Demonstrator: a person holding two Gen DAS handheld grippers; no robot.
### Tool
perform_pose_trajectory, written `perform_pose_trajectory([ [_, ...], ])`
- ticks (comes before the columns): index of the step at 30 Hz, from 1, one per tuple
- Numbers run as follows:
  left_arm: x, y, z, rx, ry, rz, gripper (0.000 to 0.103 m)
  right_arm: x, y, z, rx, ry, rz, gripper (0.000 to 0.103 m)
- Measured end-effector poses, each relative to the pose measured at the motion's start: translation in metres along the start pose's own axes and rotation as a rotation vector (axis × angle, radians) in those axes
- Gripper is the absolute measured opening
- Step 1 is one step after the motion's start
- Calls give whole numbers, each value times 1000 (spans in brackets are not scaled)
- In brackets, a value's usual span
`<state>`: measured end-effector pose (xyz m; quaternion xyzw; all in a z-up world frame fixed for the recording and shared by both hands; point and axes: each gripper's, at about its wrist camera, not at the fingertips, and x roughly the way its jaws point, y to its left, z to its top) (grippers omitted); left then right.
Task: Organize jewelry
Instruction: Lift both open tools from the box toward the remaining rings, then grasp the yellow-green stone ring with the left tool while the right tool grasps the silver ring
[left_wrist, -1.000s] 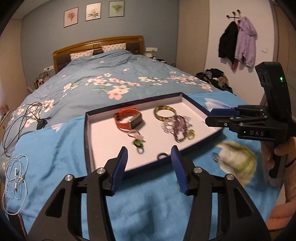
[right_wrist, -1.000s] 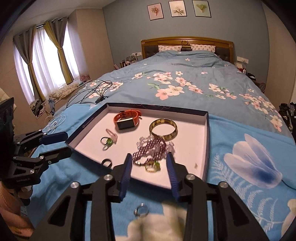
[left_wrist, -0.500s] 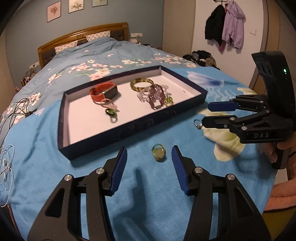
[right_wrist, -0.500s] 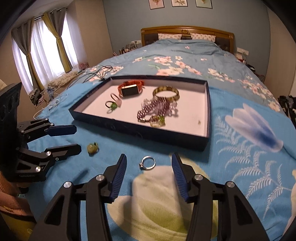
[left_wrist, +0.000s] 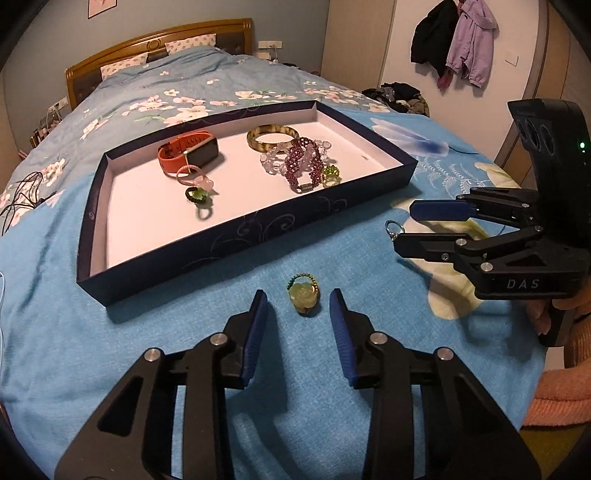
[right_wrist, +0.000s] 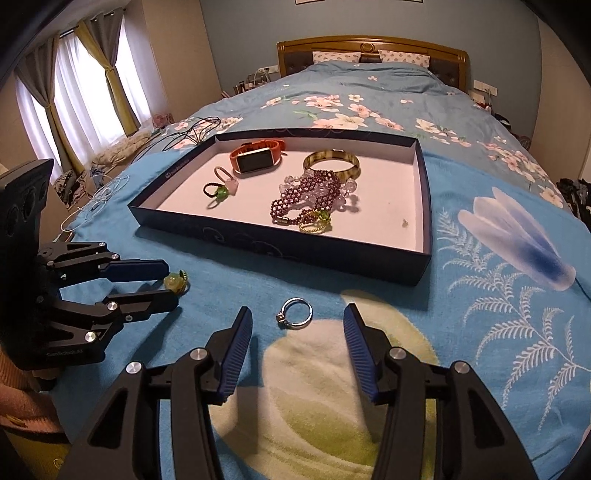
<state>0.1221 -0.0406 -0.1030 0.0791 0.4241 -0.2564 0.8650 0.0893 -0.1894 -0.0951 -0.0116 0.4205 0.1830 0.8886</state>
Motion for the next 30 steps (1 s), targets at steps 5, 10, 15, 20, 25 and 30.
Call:
perform_pose_trajectory([
  [5, 3, -3, 3, 0, 4, -3, 25, 3, 1, 1, -4, 10, -4, 49],
  [10, 5, -7, 3, 8, 5, -8, 16, 6, 6, 2, -26, 16, -24, 49],
  [15, 6, -6, 3, 1, 3, -12, 16, 6, 8, 2, -33, 18, -53, 39],
  [20, 7, -4, 3, -6, 3, -15, 16, 6, 9, 2, -39, 17, -63, 26],
  [25, 7, -3, 3, -9, 2, -16, 16, 7, 14, 2, -70, 21, -65, 19],
  [30, 7, -3, 3, -11, 1, -14, 16, 7, 15, 2, -65, 19, -60, 19],
])
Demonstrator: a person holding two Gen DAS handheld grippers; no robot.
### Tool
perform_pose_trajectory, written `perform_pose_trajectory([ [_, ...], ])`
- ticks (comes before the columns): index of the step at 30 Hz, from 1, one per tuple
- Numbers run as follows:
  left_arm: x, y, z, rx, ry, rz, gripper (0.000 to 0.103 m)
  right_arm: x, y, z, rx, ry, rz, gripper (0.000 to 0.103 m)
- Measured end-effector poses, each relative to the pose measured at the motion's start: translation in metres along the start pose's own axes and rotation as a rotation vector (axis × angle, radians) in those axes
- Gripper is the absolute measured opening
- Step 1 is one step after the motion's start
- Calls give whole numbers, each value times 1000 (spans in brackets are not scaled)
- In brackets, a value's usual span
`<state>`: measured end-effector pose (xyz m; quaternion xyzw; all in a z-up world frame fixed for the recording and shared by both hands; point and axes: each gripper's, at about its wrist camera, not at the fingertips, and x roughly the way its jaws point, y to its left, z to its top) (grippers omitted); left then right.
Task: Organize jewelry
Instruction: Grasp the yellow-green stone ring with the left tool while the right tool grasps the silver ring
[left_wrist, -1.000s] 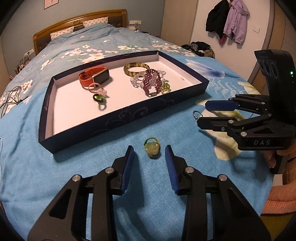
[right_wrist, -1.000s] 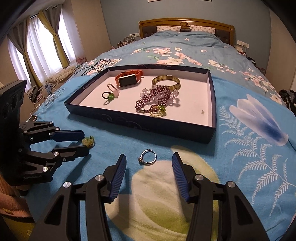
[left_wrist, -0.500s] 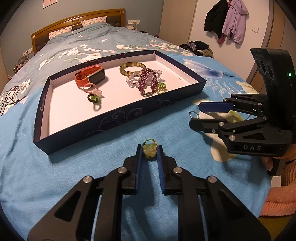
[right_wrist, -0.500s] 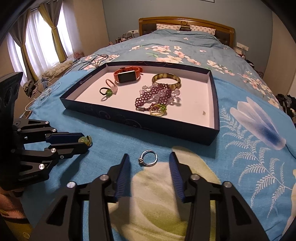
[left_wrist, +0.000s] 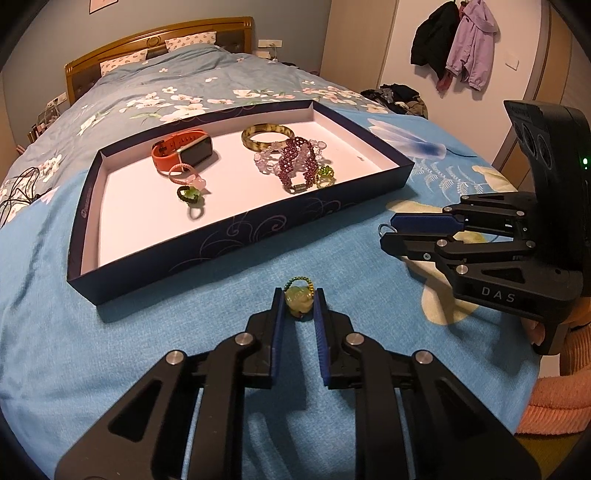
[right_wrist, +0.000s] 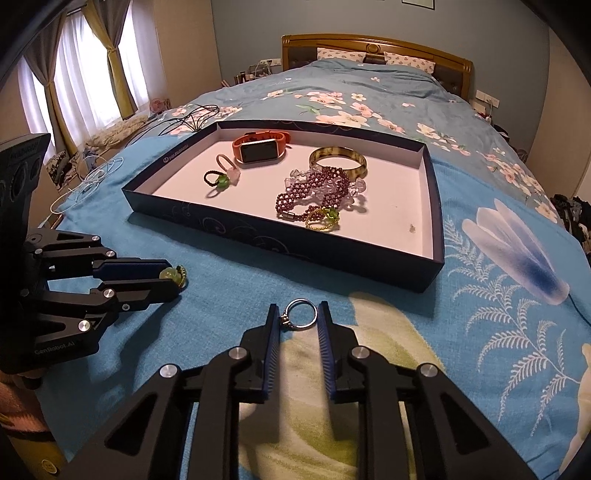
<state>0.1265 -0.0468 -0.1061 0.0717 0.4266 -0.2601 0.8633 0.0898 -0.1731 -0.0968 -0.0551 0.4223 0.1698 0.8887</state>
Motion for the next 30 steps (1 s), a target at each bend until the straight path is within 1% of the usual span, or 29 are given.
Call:
perform_pose_trajectory([
  [9, -2, 0, -1, -8, -9, 10, 16, -4, 2, -1, 2, -19, 27, 19],
  [16, -9, -2, -2, -9, -28, 15, 16, -14, 3, -2, 10, -62, 51, 19],
  [23, -21, -5, -3, -8, -65, 24, 16, -22, 3, -2, 18, -100, 72, 19],
  [30, -33, 2, 0, -37, -102, 23, 16, -33, 5, 2, 19, -144, 79, 19],
])
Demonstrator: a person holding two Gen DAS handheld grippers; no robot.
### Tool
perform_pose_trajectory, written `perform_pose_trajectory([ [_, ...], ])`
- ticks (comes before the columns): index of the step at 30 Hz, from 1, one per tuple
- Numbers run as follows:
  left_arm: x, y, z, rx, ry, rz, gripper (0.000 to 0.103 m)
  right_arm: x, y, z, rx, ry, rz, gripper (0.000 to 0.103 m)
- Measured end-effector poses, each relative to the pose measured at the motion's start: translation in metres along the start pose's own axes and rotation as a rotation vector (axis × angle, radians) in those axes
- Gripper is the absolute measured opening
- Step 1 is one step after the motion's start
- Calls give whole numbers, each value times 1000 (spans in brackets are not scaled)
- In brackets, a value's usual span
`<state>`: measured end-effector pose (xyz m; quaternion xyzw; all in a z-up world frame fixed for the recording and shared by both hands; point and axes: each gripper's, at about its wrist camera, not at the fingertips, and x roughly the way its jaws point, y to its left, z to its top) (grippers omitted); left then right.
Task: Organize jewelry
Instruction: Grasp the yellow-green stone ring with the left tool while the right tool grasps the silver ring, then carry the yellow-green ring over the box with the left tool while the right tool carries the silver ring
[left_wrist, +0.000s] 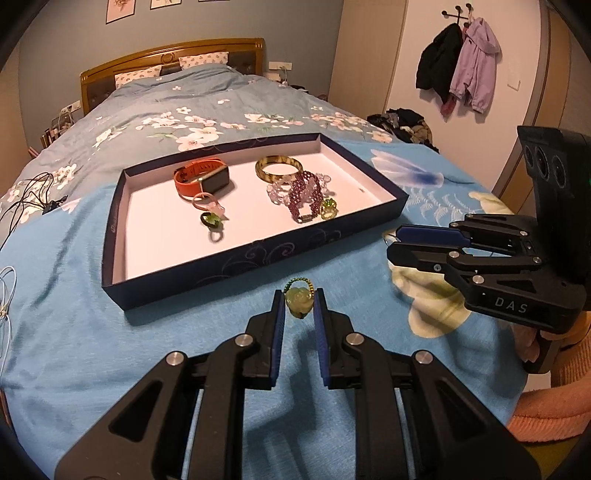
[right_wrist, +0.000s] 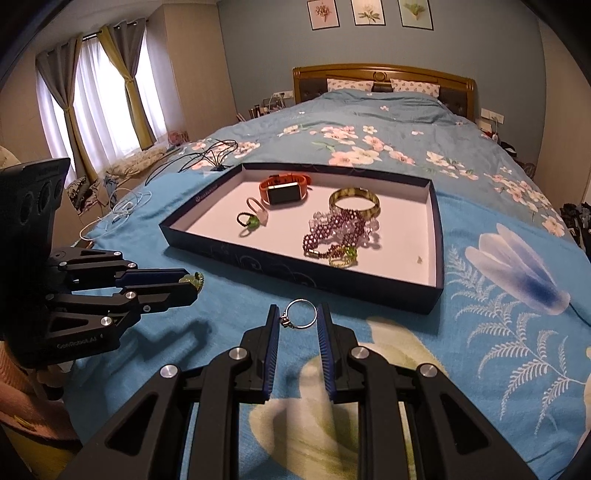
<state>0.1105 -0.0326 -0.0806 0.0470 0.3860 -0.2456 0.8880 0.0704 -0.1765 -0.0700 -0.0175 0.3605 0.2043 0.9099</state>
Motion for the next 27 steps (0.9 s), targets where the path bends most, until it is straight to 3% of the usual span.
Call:
perform_pose_trajectory([
  [27, -27, 6, 18, -38, -88, 5, 16, -11, 1, 14, 0, -76, 5, 19],
])
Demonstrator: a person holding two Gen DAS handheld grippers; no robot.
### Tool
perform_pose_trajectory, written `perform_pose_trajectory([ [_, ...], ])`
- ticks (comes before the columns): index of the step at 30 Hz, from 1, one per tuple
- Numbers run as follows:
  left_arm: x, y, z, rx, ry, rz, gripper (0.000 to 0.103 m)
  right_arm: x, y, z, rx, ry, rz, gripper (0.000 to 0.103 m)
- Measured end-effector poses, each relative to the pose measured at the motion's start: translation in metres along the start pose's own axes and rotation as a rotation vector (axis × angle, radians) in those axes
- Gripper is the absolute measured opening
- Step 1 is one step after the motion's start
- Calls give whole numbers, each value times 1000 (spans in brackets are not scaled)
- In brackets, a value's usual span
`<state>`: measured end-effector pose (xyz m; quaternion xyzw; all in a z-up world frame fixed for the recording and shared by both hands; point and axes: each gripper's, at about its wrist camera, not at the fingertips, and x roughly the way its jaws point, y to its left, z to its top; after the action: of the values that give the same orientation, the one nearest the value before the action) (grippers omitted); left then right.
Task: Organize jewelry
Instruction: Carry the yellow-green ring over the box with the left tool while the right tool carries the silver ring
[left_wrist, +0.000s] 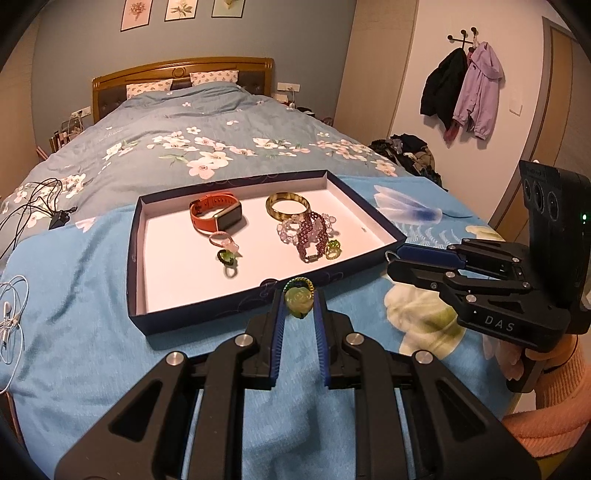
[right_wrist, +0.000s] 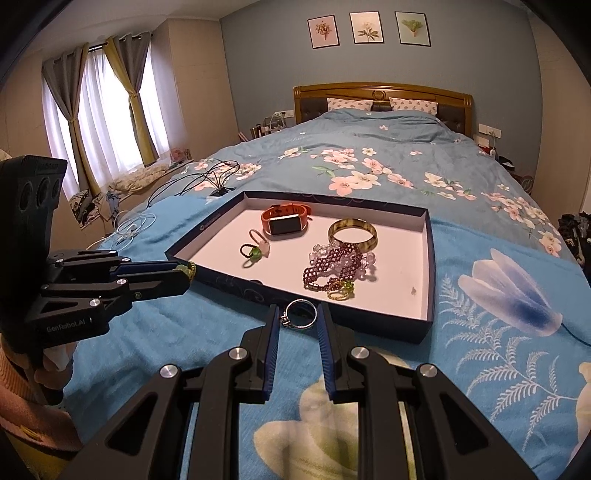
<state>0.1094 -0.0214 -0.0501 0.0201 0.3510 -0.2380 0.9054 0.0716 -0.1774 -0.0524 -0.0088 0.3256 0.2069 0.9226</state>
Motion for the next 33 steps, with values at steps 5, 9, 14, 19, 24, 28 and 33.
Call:
perform_pose_trajectory([
  [5, -1, 0, 2, -3, -7, 5, 16, 0, 0, 3, -4, -7, -4, 19],
  [9, -2, 2, 3, -5, -13, 10, 16, 0, 0, 7, -6, -17, -3, 19],
  [14, -2, 4, 5, -11, -18, 16, 16, 0, 0, 13, -12, -29, -6, 19],
  [19, -3, 5, 8, -7, -19, 22, 16, 1, 0, 17, -17, -36, -8, 19],
  [24, -2, 5, 12, -3, -26, 25, 16, 2, 0, 20, -22, -41, -7, 19],
  [28, -2, 5, 15, -1, -30, 30, 16, 2, 0, 22, -24, -45, -7, 19],
  [33, -1, 6, 17, 1, -35, 37, 16, 2, 0, 23, -26, -46, -9, 19],
])
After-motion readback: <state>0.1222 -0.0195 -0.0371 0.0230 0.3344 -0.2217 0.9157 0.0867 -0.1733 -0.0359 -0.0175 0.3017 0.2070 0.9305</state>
